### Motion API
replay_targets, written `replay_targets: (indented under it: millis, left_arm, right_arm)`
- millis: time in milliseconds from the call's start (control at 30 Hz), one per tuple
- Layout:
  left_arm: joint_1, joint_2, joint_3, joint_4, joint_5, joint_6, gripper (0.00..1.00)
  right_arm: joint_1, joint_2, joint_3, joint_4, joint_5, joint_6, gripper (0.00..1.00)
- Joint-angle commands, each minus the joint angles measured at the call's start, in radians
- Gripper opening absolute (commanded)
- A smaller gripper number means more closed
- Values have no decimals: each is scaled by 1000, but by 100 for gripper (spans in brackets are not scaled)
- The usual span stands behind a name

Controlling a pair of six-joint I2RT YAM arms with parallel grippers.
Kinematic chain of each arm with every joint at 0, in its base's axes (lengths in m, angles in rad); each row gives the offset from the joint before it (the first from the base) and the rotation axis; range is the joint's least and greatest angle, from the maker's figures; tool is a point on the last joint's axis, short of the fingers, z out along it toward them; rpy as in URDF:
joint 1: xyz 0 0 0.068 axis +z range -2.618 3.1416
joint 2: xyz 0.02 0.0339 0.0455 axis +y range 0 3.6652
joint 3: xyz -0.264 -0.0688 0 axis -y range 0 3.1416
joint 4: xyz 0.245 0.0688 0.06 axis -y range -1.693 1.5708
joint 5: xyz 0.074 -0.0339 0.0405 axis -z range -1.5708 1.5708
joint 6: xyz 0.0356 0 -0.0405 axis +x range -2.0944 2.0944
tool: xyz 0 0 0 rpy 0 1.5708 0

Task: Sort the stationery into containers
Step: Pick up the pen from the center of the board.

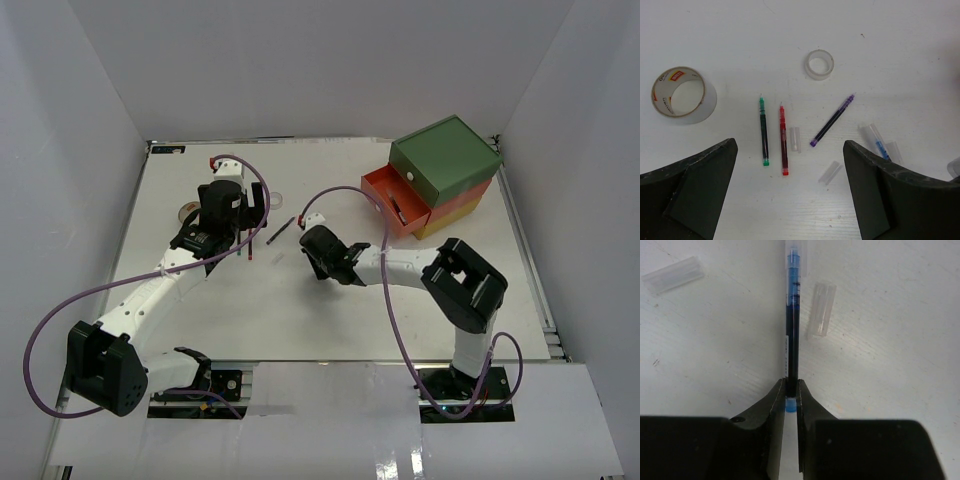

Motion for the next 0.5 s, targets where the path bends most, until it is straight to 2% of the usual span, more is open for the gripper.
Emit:
replay_targets:
  millis: [0, 233, 467]
  left_arm:
    - [2, -16, -4, 10, -9, -1, 98]
    - [2, -13, -4, 10, -8, -1, 98]
    - [2, -7, -4, 8, -2, 1, 98]
  right_arm:
    - [0, -122, -2, 16, 61, 7, 10]
    - [-32, -315, -18, 3, 151, -151, 9]
    - [-257, -466, -64, -43, 104, -413, 9]
